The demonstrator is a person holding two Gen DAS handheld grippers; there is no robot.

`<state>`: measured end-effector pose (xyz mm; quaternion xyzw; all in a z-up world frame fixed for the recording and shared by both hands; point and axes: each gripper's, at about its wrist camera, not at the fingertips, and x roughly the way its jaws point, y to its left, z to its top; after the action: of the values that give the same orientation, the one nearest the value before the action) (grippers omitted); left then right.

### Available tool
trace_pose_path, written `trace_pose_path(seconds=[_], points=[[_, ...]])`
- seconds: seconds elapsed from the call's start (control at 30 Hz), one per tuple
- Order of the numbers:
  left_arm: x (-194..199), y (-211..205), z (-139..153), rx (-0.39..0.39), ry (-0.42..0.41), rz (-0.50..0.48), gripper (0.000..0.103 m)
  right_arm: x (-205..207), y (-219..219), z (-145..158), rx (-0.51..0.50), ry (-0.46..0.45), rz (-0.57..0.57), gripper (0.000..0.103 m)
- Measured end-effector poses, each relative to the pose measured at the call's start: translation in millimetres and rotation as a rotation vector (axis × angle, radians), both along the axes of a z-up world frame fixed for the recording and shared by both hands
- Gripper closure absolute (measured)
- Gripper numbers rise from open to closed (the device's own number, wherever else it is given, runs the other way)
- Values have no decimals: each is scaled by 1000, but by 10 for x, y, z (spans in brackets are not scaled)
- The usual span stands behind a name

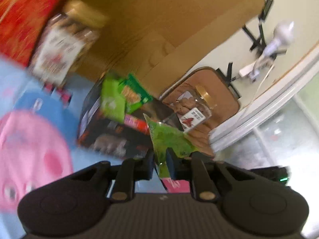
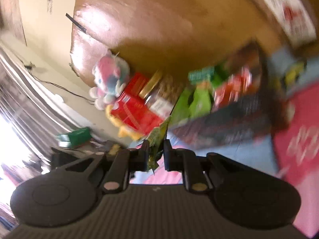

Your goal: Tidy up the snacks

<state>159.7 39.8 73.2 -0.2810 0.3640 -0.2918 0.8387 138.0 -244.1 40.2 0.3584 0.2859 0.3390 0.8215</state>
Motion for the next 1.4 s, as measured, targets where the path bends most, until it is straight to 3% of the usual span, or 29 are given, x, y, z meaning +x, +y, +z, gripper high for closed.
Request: trace_pose_path(seconds=[0.2,0.3,0.4,0.5,0.67,0.8,0.97,1.03,1.17,1.23,1.27,1.33,1.4], points=[[592,-569,77,154,-3,-14,90,446,-156,187,-166,-12,-98,86],[811,-773,36,233,10,8,85,693,-185,170,-264,0,-108,86],[926,-845,-42,252,43,26,70,827,-58,105,-426,-26,-126,79],[885,-789,-16,219,30,27,69,806,95,77,-599,-102,-173,72],[690,-506,156,168,-23,71,66,613,9,132,-578,-188,-273,69],[541,-215,295,110,-41,128,66,663,122,260,-556,-215,-266,69],[201,90,313,59,-61,145,66,1037,444,366,-496,-187,-193,69],[40,200,274,56,-65,139,66,1210,583,384,-512,-191,-170,69],[-173,367,178,66,-60,135,66,1418,788,260,-573,-102,-51,69],[-236,453,131,51,-57,137,66,1358,925,201,-627,-84,28,72],[-258,483,112,43,-57,138,66,1308,978,167,-602,-46,110,78],[-252,503,75,32,-49,141,66,1167,1094,112,-583,-23,222,78],[-266,522,51,25,-39,146,66,1046,1196,143,-663,-70,191,76]])
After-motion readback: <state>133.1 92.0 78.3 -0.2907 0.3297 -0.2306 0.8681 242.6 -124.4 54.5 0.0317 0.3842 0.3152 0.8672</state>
